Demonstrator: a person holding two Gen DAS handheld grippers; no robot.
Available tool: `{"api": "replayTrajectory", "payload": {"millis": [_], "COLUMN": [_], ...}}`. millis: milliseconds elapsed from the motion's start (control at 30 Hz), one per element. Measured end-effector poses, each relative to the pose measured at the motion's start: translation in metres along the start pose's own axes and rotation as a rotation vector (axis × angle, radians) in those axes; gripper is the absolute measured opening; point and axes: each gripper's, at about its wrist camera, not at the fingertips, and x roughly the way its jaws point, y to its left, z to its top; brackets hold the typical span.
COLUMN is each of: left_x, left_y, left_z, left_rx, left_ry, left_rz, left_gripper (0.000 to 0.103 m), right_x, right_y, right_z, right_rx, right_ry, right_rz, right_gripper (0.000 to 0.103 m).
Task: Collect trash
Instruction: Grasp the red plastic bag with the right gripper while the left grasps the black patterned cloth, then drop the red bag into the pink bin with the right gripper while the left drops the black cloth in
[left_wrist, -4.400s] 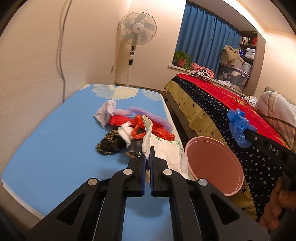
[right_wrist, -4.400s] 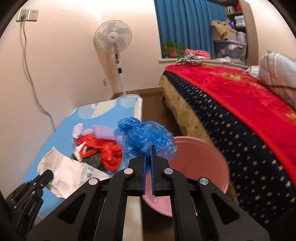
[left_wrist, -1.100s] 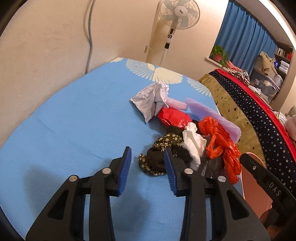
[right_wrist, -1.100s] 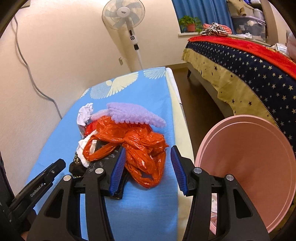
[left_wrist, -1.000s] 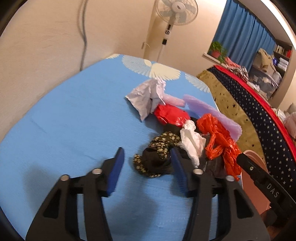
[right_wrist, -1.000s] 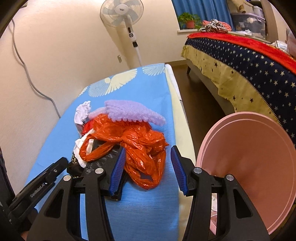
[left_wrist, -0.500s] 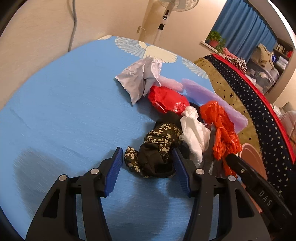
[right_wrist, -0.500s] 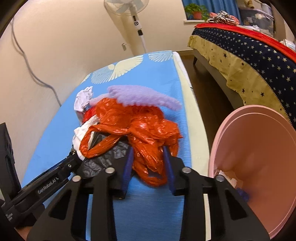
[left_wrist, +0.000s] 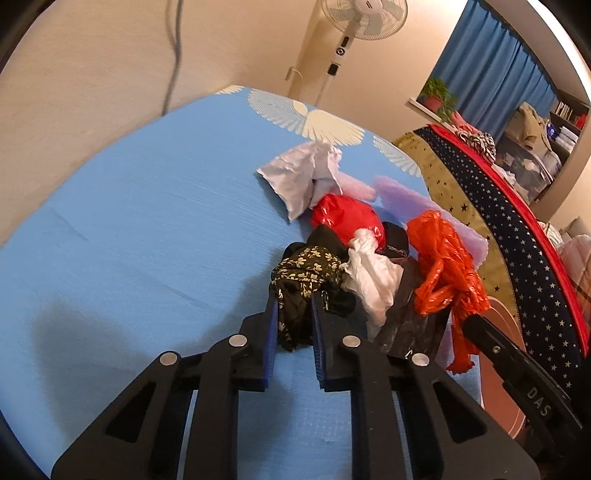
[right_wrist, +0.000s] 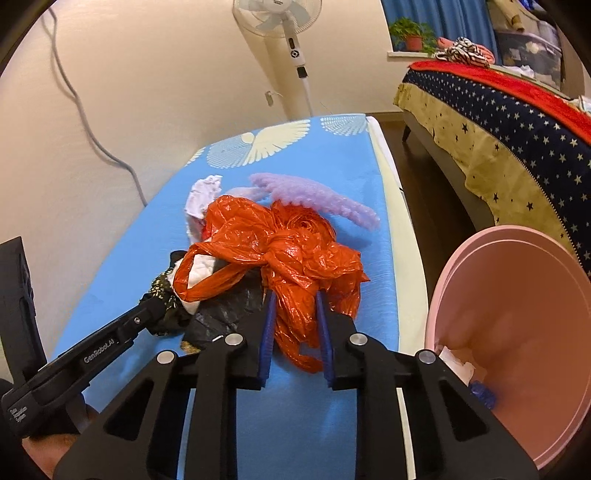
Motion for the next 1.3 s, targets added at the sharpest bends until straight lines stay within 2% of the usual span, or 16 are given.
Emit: {"api": "replayTrajectory", "payload": {"millis": [300,500,833,1300], "left_x": [-0.029,-0.051,-0.082,-0.098], "left_y": [0.01,0.012,-0.001,-0.025], "left_z": [-0.007,-0.013,-0.023,-0.033], "left_rx": [0.0,0.014,0.068,0.135], "left_ry": [-0.059,-0.092,-0.149,-0.178], "left_rz": [0.05,0.055,0.036,0.015], "left_gripper": [0.016,0.015,0.015,0.015], "right_x": [-0.03,-0.055,-0.09,-0.118], "right_y": [0.009,0.009,0.001,-0.008], "right_z": [-0.011,-0.016,-0.021,-0.025], "right_rx": [-0.043,-0.043,-0.029,-0.001], "right_ry": [-0.032,-0.066,-0.114,-0.154], "right_rz": [-0.009,-0.03,-0.055,-0.086], "right_gripper": [0.022,0.022,0.022,0.022]}}
